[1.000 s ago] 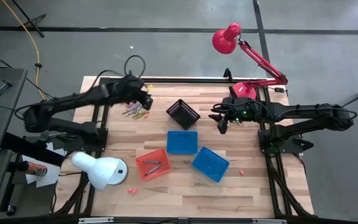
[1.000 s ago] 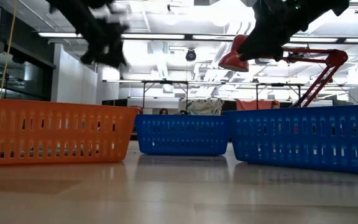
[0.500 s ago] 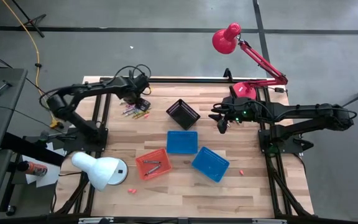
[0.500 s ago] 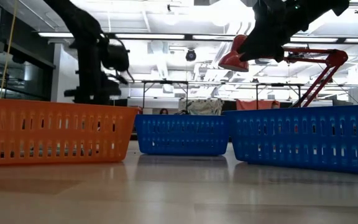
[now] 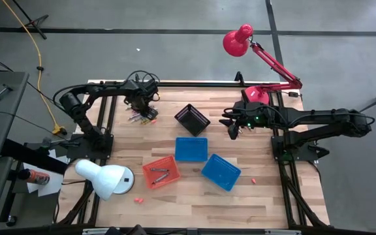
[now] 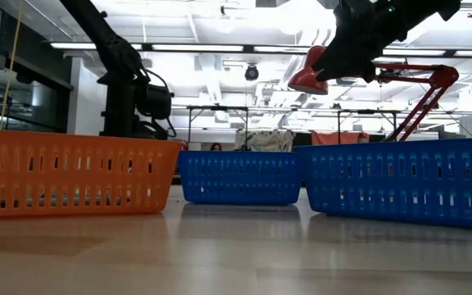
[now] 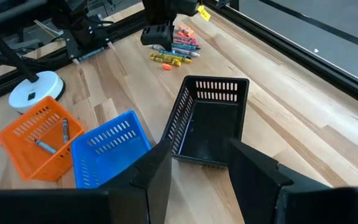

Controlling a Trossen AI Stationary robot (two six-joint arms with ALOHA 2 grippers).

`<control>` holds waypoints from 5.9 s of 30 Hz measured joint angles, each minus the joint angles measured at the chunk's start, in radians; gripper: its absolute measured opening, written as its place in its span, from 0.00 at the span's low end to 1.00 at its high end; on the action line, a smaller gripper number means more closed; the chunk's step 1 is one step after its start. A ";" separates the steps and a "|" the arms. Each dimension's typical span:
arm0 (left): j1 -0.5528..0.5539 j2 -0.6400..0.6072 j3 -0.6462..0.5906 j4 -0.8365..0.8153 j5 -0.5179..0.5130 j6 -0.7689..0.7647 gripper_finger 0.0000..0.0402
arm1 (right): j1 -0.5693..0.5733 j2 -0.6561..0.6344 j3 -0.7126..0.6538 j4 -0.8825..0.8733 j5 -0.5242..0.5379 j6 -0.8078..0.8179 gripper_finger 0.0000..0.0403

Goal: Sort crayons
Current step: Put the blue/green crayon into the orange bin

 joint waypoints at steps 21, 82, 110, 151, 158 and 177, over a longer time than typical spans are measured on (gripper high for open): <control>0.001 -0.173 0.028 -0.036 -0.014 0.001 0.01 | 0.000 0.000 0.000 0.000 0.002 0.000 0.37; -0.990 -0.095 0.115 -0.059 0.345 -0.243 0.10 | 0.000 0.000 0.000 0.050 -0.021 -0.010 0.37; -0.532 -0.696 0.000 0.590 0.021 -0.075 0.38 | -0.033 0.000 0.001 0.158 -0.021 0.052 0.37; -0.542 -0.688 -0.087 0.677 -0.019 -0.133 0.38 | -0.515 0.750 0.311 -0.474 -0.168 -0.033 0.37; -0.542 -0.688 -0.086 0.674 -0.019 -0.133 0.38 | -0.517 0.782 0.313 -0.488 -0.135 -0.036 0.37; -0.542 -0.688 -0.086 0.661 -0.019 -0.133 0.38 | -0.516 0.781 0.312 -0.531 -0.133 -0.054 0.18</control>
